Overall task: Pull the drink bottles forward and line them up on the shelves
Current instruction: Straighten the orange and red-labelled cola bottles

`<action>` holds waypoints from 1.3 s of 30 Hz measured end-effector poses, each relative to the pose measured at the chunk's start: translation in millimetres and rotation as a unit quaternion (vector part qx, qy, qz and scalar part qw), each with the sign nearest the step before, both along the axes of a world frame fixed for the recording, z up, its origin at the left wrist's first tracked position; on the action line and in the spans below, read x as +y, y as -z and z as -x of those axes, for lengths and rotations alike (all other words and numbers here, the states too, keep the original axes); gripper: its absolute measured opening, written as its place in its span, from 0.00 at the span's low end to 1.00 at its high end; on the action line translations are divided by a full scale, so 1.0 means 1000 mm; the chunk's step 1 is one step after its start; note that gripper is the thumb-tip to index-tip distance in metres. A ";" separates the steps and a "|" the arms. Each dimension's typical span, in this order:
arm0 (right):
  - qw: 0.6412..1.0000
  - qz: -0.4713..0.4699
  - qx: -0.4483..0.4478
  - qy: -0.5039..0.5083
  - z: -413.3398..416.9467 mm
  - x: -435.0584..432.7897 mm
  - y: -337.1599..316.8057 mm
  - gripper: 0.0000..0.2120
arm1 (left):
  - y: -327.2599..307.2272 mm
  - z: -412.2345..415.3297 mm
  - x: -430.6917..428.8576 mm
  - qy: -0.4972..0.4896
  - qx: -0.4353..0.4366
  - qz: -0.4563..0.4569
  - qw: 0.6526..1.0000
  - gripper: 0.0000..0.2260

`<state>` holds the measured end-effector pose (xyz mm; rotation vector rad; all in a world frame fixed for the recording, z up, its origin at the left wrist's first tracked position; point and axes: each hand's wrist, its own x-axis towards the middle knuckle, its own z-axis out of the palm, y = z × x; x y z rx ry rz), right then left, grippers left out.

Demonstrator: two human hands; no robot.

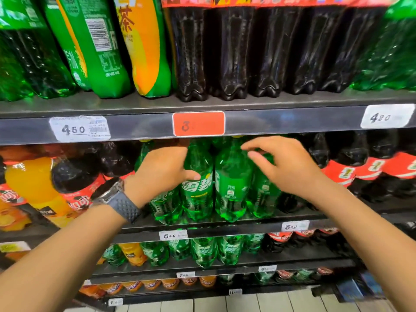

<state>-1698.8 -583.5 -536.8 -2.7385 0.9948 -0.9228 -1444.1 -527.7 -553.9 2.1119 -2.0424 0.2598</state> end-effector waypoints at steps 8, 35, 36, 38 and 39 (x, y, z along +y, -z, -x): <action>0.988 0.031 0.022 0.147 0.064 -0.035 0.020 0.19 | -0.003 0.030 0.008 0.059 -0.083 0.113 0.988 0.30; 0.969 -0.081 0.097 0.211 0.032 -0.046 0.023 0.29 | -0.014 0.065 -0.039 0.023 0.023 -0.086 0.996 0.36; 0.969 -0.076 0.092 0.216 0.030 -0.044 0.024 0.29 | -0.014 0.062 -0.040 0.020 0.026 -0.094 0.995 0.35; 0.969 -0.074 0.097 0.216 0.030 -0.043 0.025 0.29 | -0.014 0.062 -0.039 0.021 0.015 -0.083 0.996 0.34; 0.969 -0.079 0.101 0.213 0.032 -0.042 0.023 0.28 | -0.012 0.063 -0.037 0.021 0.011 -0.064 0.998 0.35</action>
